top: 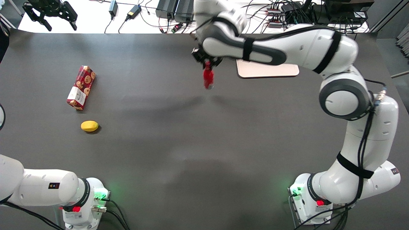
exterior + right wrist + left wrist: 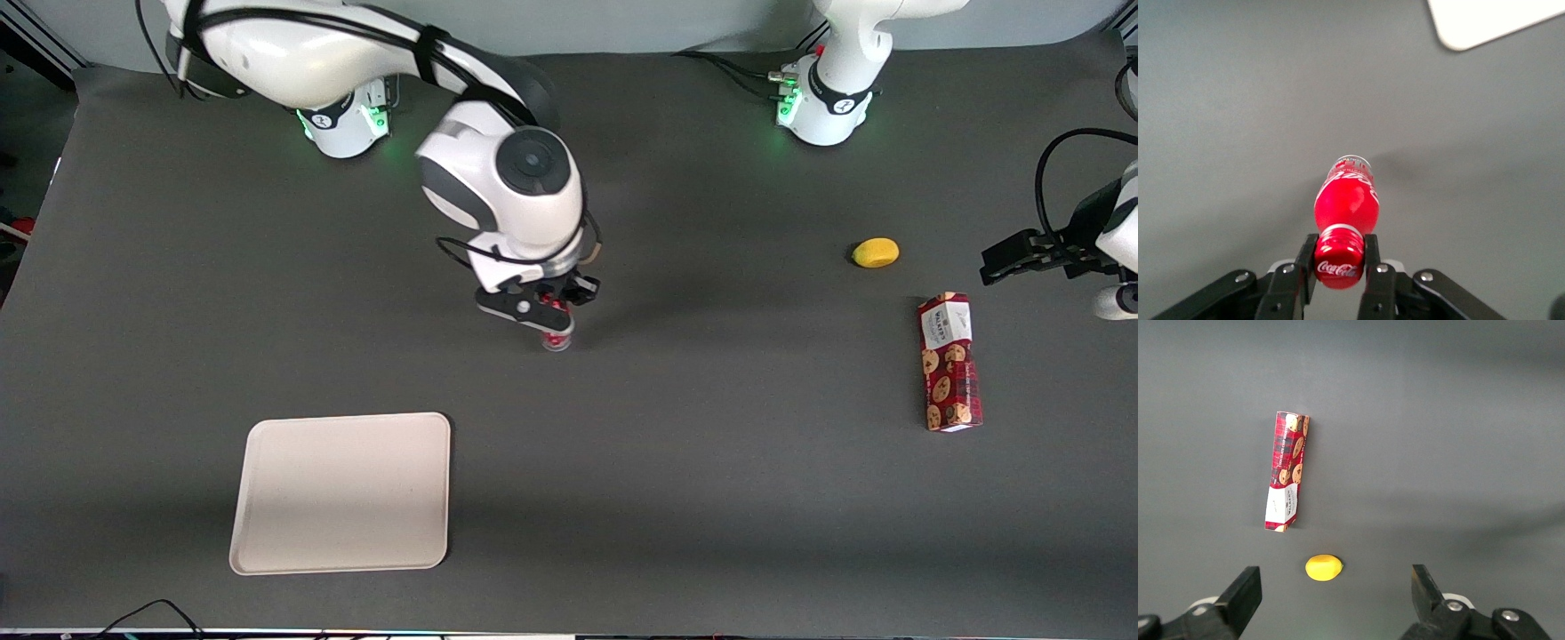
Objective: Place coke bottle on tray
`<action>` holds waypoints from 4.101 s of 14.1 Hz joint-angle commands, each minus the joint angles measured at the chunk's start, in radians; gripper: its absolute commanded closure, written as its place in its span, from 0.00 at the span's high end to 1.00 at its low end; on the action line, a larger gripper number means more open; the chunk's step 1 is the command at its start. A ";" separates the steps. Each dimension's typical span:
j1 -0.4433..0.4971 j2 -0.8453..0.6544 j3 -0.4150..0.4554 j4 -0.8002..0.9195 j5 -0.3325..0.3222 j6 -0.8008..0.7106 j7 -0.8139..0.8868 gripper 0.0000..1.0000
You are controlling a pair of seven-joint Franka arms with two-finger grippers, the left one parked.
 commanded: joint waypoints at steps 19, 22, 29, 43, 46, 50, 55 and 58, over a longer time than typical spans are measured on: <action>-0.190 -0.232 -0.777 0.014 0.350 -0.035 -1.715 0.07; -0.184 -0.157 -0.880 -0.039 0.481 0.158 -1.845 0.07; -0.192 -0.003 -0.891 -0.043 0.518 0.383 -1.874 0.09; -0.154 -0.174 -0.888 -0.049 0.552 0.092 -1.619 1.00; -0.134 -0.317 -0.850 -0.057 0.548 -0.106 -1.427 1.00; -0.143 -0.606 -0.775 -0.341 0.515 -0.169 -1.241 1.00; -0.154 -0.897 -0.774 -0.702 0.513 -0.062 -1.182 1.00; -0.166 -0.885 -0.782 -0.649 0.510 -0.070 -1.177 1.00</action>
